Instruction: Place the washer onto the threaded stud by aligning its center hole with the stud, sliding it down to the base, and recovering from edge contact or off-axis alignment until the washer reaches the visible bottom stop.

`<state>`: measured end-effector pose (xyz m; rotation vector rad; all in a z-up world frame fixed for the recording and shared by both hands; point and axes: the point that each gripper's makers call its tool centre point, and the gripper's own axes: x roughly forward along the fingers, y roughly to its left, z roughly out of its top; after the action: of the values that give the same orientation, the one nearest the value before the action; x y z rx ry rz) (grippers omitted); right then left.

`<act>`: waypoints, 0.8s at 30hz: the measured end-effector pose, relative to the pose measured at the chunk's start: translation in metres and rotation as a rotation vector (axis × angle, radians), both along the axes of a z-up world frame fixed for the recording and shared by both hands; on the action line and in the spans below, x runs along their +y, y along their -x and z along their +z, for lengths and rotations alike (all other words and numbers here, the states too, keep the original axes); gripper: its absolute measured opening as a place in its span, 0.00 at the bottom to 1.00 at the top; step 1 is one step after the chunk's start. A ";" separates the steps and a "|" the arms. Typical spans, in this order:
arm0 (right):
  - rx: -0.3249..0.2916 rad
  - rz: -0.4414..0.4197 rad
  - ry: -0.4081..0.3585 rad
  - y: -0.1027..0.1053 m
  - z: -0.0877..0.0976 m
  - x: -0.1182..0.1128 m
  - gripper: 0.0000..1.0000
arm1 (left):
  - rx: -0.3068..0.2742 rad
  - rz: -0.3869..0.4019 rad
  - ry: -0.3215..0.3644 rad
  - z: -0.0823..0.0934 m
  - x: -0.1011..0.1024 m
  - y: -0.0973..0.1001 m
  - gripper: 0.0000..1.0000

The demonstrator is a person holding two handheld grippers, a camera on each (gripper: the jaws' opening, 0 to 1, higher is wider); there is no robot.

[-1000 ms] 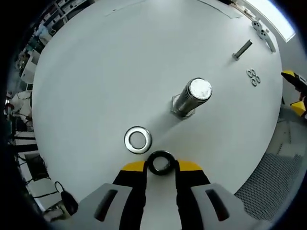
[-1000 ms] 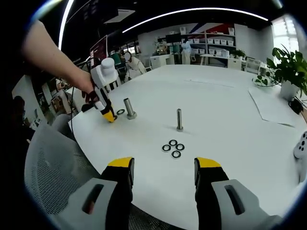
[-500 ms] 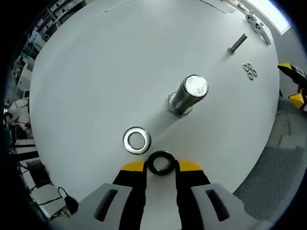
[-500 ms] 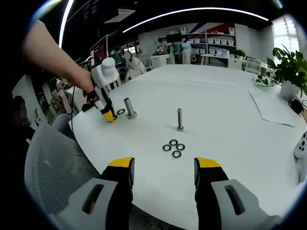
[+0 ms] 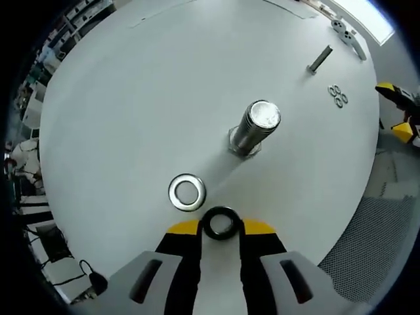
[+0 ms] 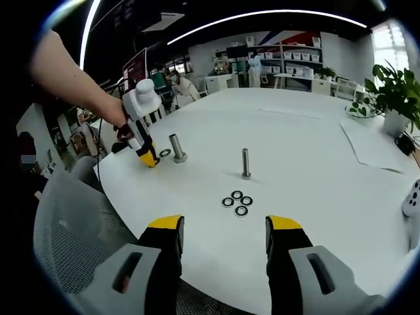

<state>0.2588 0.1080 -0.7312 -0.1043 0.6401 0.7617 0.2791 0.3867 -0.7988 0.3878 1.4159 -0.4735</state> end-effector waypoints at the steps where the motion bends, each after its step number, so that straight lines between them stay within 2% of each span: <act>1: -0.001 0.000 -0.001 0.000 0.000 0.000 0.53 | 0.001 -0.007 0.001 0.001 -0.001 0.001 0.19; 7: -0.001 -0.002 -0.002 0.000 0.001 0.000 0.53 | 0.001 -0.061 -0.006 0.002 -0.002 0.002 0.19; 10: -0.001 0.000 0.001 0.000 0.001 0.000 0.53 | -0.010 -0.123 -0.023 0.001 -0.001 0.003 0.19; 15: -0.001 -0.005 -0.003 -0.001 0.000 -0.001 0.53 | 0.007 -0.124 -0.028 0.003 0.001 0.006 0.19; 24: -0.001 -0.006 -0.003 -0.001 0.001 -0.001 0.53 | -0.004 -0.145 -0.023 0.008 0.002 0.005 0.19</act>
<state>0.2598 0.1073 -0.7305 -0.1000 0.6376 0.7568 0.2744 0.3885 -0.7903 0.5122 1.3958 -0.5747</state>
